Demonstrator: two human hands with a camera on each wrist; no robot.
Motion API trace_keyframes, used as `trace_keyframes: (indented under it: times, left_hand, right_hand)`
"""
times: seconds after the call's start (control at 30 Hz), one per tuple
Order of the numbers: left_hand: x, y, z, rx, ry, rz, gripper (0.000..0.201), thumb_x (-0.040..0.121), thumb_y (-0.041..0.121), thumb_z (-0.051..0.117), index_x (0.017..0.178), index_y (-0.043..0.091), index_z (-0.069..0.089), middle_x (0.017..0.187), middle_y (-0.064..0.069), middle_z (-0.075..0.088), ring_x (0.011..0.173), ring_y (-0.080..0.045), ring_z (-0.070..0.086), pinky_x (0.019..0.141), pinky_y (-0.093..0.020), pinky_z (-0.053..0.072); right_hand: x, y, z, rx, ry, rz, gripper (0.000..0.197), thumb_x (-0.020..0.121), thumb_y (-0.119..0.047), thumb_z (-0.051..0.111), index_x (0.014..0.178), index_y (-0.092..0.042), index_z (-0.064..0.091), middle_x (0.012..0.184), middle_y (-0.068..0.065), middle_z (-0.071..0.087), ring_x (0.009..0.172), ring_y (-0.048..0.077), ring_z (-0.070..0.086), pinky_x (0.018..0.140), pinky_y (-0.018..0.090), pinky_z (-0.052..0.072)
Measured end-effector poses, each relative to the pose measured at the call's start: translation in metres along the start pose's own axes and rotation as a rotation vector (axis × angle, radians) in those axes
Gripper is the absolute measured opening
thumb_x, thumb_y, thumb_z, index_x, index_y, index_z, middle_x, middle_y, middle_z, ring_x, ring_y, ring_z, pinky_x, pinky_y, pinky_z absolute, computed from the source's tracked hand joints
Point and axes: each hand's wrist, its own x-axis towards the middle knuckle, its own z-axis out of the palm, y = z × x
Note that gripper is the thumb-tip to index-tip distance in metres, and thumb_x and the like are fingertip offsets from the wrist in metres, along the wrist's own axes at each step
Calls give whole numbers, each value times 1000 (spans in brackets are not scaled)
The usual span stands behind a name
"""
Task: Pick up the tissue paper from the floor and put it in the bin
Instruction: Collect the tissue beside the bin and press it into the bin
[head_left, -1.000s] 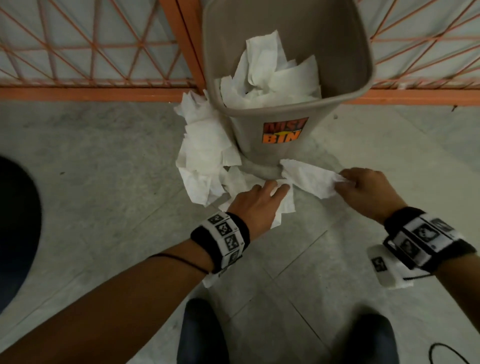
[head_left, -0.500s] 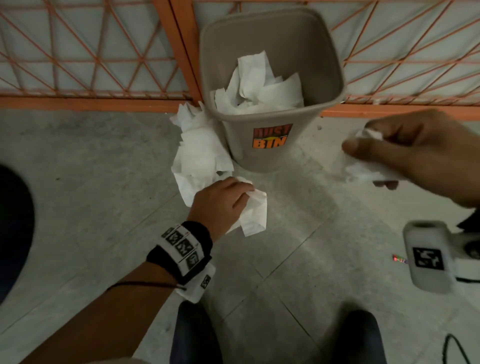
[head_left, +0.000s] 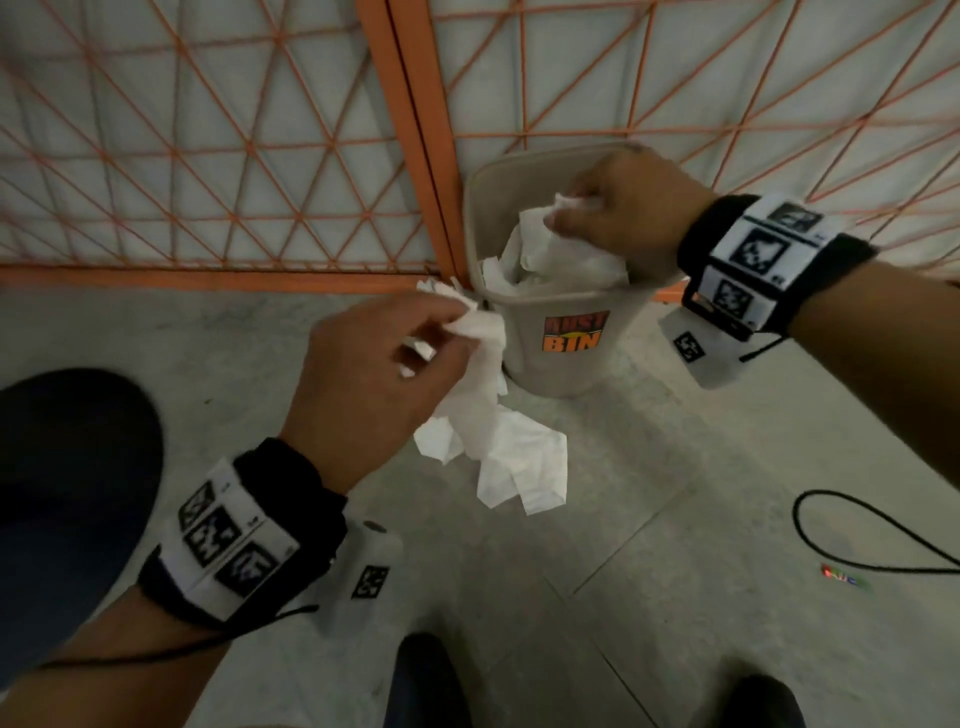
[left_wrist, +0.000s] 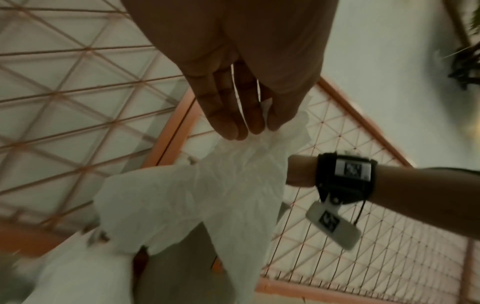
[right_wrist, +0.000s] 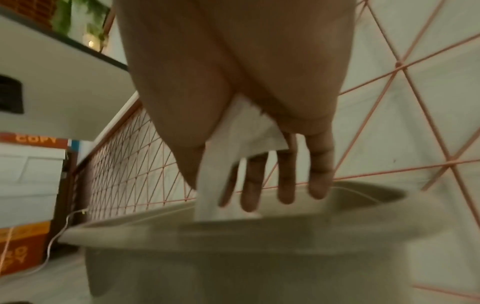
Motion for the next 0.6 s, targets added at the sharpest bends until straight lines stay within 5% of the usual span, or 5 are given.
trace_keyframes:
  times: [0.1, 0.2, 0.37, 0.47, 0.6]
  left_hand:
    - [41, 22, -4, 20, 53, 108, 14, 88, 22, 69, 100, 14, 71, 96, 4, 73, 77, -5, 68, 69, -23, 58]
    - [84, 38, 2, -31, 127, 181, 14, 89, 20, 66, 96, 8, 66, 89, 0, 71, 72, -8, 65, 63, -18, 53]
    - [147, 35, 33, 75, 164, 202, 12, 87, 21, 57, 94, 11, 61, 78, 7, 57, 67, -6, 54, 60, -23, 48]
    - [162, 13, 49, 214, -2, 78, 15, 81, 22, 57, 95, 19, 60, 83, 5, 62, 76, -16, 61, 70, -37, 54]
    - [143, -8, 56, 190, -194, -76, 45, 78, 18, 62, 121, 30, 56, 110, 1, 64, 95, -18, 63, 85, -34, 56]
  right_hand:
    - [-12, 5, 3, -118, -46, 75, 49, 87, -59, 51, 113, -20, 64, 121, 13, 61, 115, 35, 53, 94, 45, 46]
    - [-40, 10, -6, -121, 81, 88, 63, 86, -62, 48, 132, -20, 53, 134, 17, 50, 125, 39, 42, 101, 52, 40]
    - [-98, 13, -18, 66, 267, 21, 32, 91, -45, 56, 111, -21, 63, 101, 5, 62, 90, 23, 58, 80, 34, 44]
    - [-120, 12, -4, 178, 127, 54, 15, 90, -40, 57, 87, -27, 64, 77, -12, 63, 69, 4, 58, 63, 19, 43]
    - [-128, 15, 55, 234, -62, 52, 13, 90, -37, 59, 87, -28, 68, 79, -13, 65, 66, 1, 58, 66, 29, 51]
